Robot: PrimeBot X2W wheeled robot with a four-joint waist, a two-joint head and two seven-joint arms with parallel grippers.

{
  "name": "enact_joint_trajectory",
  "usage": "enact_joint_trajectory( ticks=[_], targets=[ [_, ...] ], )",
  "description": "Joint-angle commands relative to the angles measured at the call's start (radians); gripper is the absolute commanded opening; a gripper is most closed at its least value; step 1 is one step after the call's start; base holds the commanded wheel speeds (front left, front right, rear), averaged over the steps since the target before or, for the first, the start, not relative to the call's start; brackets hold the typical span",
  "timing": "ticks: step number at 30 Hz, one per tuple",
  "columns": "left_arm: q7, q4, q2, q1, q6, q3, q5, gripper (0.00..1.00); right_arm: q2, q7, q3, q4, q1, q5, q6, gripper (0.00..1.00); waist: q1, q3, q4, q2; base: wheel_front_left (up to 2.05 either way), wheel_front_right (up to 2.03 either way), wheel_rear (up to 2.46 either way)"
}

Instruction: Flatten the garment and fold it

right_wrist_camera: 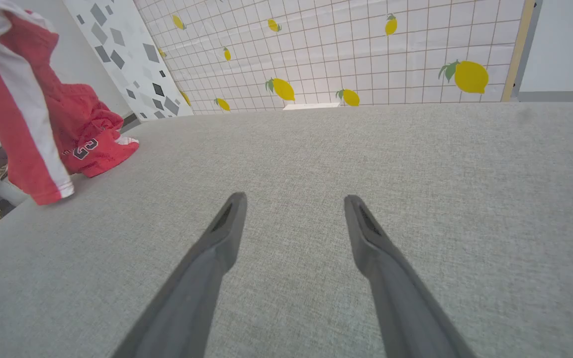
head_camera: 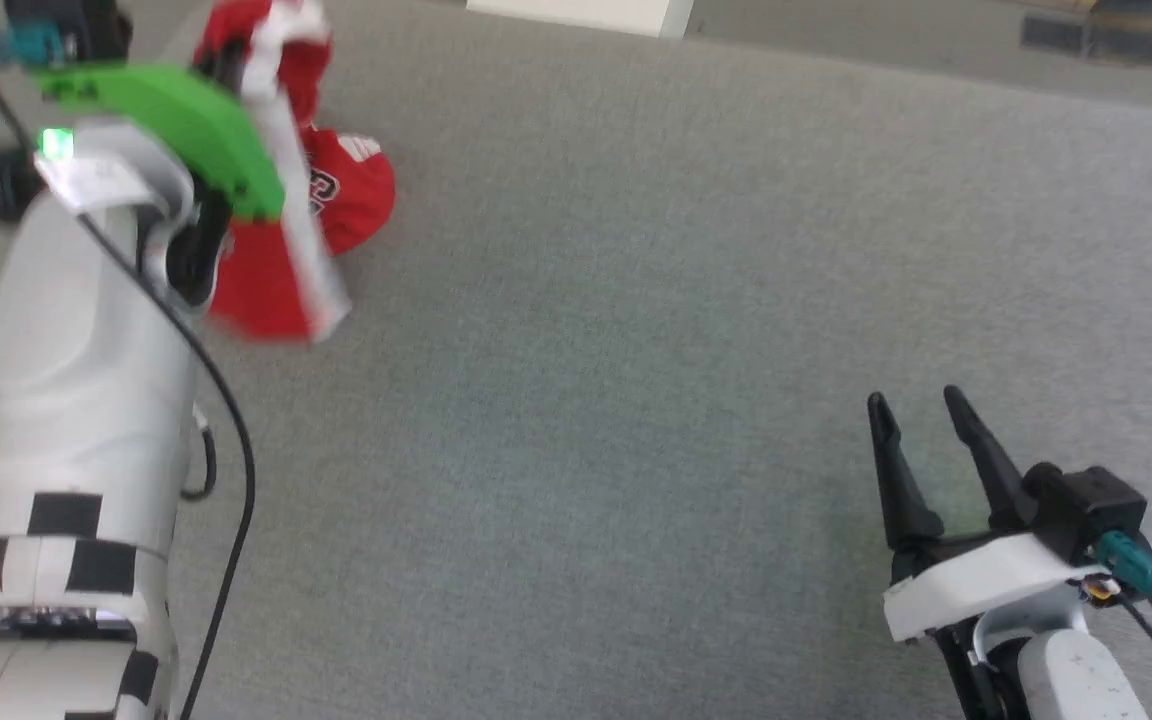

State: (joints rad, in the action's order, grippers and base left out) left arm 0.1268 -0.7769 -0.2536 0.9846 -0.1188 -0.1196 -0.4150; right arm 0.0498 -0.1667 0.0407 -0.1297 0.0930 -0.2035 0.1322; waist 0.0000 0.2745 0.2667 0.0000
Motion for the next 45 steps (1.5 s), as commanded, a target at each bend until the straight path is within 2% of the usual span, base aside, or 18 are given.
enact_joint_trajectory(
  ticks=[1, 5, 9, 13, 16, 20, 22, 23, 26, 27, 28, 32, 35, 40, 45],
  targets=[
    [-0.004, 0.044, 0.001, 0.035, -0.008, -0.024, -0.011, 0.00, 0.000, -0.017, 0.003, -0.017, 0.000, -0.017, -0.002, 1.00, 0.0000, -0.099, -0.054, 0.0000, 0.00, 0.00, 0.00],
    [0.042, 0.195, 0.028, 0.065, -0.011, -0.113, -0.087, 0.00, 0.000, -0.042, -0.002, -0.062, -0.008, -0.041, -0.002, 1.00, 0.0000, -0.150, -0.100, 0.0000, 0.00, 0.00, 0.00],
    [0.137, 0.350, 0.044, 0.039, -0.012, -0.222, -0.201, 0.00, 0.000, -0.061, -0.019, -0.090, -0.013, -0.053, -0.002, 1.00, 0.0000, -0.183, -0.157, 0.0000, 0.00, 0.00, 0.00],
    [0.223, 0.473, 0.056, -0.052, -0.012, -0.342, -0.284, 0.00, 0.000, -0.073, -0.043, -0.108, -0.020, -0.060, -0.002, 1.00, 0.0000, -0.199, -0.208, 0.0000, 0.00, 0.00, 0.00],
    [0.261, 0.531, 0.086, -0.161, -0.012, -0.419, -0.345, 0.00, 0.000, -0.079, -0.054, -0.118, -0.024, -0.062, -0.002, 1.00, 0.0000, -0.203, -0.243, 0.0000, 0.00, 0.00, 0.00],
    [0.292, 0.542, 0.139, -0.343, -0.012, -0.527, -0.415, 0.00, 0.000, -0.085, -0.060, -0.124, -0.027, -0.066, -0.002, 1.00, 0.0000, -0.197, -0.285, 0.0000, 0.00, 0.00, 0.00],
    [0.307, 0.510, 0.146, -0.416, -0.011, -0.592, -0.403, 0.00, 0.000, -0.087, -0.056, -0.126, -0.024, -0.071, -0.002, 1.00, 0.0000, -0.193, -0.306, 0.0000, 0.00, 0.00, 0.00],
    [0.327, 0.441, 0.163, -0.514, -0.009, -0.670, -0.405, 0.00, 0.000, -0.089, -0.057, -0.128, -0.021, -0.078, -0.002, 1.00, 0.0000, -0.186, -0.324, 0.0000, 0.00, 0.00, 0.00],
    [0.340, 0.372, 0.173, -0.566, -0.002, -0.719, -0.399, 0.00, 0.000, -0.091, -0.053, -0.131, -0.021, -0.083, -0.002, 1.00, 0.0000, -0.184, -0.333, 0.0000, 0.00, 0.00, 0.00],
    [0.341, 0.352, 0.178, -0.581, 0.003, -0.719, -0.413, 0.68, 0.000, -0.092, -0.052, -0.133, -0.021, -0.085, -0.002, 1.00, 0.0000, -0.185, -0.335, 0.0000, 0.00, 0.00, 0.00],
    [0.337, 0.342, 0.181, -0.587, 0.009, -0.714, -0.424, 1.00, 0.000, -0.092, -0.051, -0.134, -0.022, -0.087, -0.002, 1.00, 0.0000, -0.185, -0.335, 0.0000, 0.00, 0.00, 0.00],
    [0.267, 0.360, 0.191, -0.549, 0.042, -0.636, -0.466, 1.00, 0.000, -0.094, -0.058, -0.141, -0.029, -0.093, -0.002, 1.00, 0.0000, -0.194, -0.314, 0.0000, 0.00, 0.00, 0.00],
    [0.198, 0.395, 0.176, -0.503, 0.062, -0.552, -0.482, 1.00, 0.000, -0.094, -0.058, -0.145, -0.033, -0.094, -0.002, 1.00, 0.0000, -0.205, -0.296, 0.0000, 0.00, 0.00, 0.00],
    [-0.011, 0.458, 0.088, -0.471, 0.113, -0.406, -0.433, 1.00, 0.000, -0.095, -0.050, -0.152, -0.039, -0.100, -0.002, 1.00, 0.0000, -0.227, -0.272, 0.0000, 0.00, 0.00, 0.00],
    [-0.261, 0.485, -0.008, -0.540, 0.186, -0.329, -0.307, 1.00, 0.000, -0.095, -0.046, -0.163, -0.046, -0.106, -0.002, 1.00, 0.0000, -0.244, -0.253, 0.0000, 0.00, 0.00, 0.00]
  ],
)
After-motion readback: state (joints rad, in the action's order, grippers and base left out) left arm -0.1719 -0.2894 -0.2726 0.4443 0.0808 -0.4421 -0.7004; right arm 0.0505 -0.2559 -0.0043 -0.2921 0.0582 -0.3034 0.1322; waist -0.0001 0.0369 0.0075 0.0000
